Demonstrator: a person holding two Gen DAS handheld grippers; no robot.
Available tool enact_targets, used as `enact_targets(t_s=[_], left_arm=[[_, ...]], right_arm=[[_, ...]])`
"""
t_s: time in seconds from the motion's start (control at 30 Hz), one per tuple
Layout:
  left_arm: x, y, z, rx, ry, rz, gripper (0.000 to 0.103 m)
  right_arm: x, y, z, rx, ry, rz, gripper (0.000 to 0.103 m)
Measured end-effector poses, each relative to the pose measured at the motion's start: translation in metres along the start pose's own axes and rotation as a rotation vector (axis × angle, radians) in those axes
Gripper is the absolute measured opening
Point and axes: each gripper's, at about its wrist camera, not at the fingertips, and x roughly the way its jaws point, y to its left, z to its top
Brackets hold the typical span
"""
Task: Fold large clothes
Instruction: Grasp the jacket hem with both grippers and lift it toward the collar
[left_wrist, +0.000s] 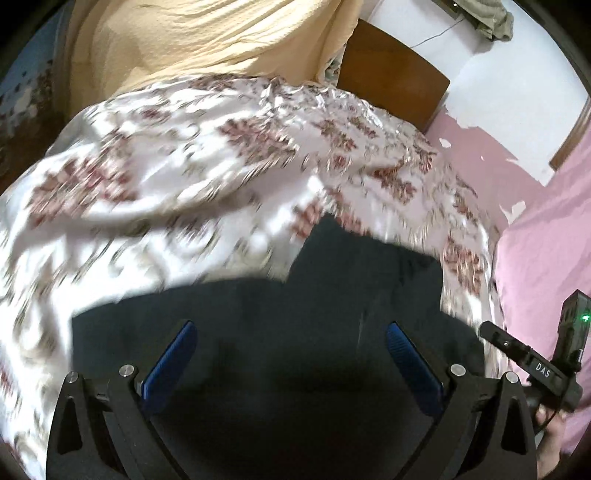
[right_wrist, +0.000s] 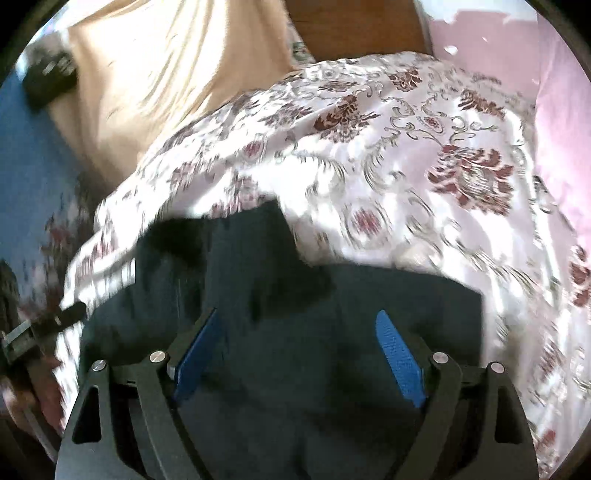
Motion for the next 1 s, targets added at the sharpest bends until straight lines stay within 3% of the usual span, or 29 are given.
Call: enact_targets(t_s=[0.1, 0.27, 0.33, 0.4, 0.43, 0.47, 0.5, 0.63, 0.83, 1.0], left_arm=[[0.022, -0.011, 0.024, -0.009, -0.015, 0.012, 0.103], [0.051, -0.019, 0.041, -0.003, -0.011, 0.080, 0.102], [0.059, -0.021, 0.044, -0.002, -0.013, 0.090, 0.101], [0.064, -0.023, 0.042, 0.008, -0.019, 0.084, 0.077], [0.067, -0.025, 0.041, 0.016, -0.005, 0.063, 0.046], [0.069, -0.025, 0.041, 0.025, 0.014, 0.031, 0.017], [0.069, -0.026, 0.040, 0.028, 0.023, 0.017, 0.013], [0.043, -0.027, 0.028, 0.063, -0.050, 0.005, 0.008], [-0.032, -0.027, 0.005, 0.104, -0.161, -0.053, 0.007], [-0.087, -0.031, -0.026, 0.171, -0.197, -0.079, 0.006]], right_arm=[[0.029, 0.012, 0.025, 0.051, 0.004, 0.020, 0.082], [0.066, 0.030, 0.038, 0.061, 0.012, -0.010, 0.080], [0.078, 0.034, 0.042, 0.065, 0.012, -0.006, 0.071], [0.088, 0.040, 0.043, 0.064, 0.024, 0.004, 0.057], [0.089, 0.042, 0.042, 0.056, 0.029, -0.001, 0.040], [0.089, 0.043, 0.040, 0.047, 0.027, -0.015, 0.032], [0.087, 0.042, 0.038, 0.046, 0.018, -0.023, 0.028], [0.062, 0.035, 0.028, 0.027, -0.033, 0.018, 0.017], [-0.008, 0.025, 0.007, -0.030, -0.152, 0.087, 0.013], [-0.066, 0.023, -0.026, -0.121, -0.230, 0.091, 0.012]])
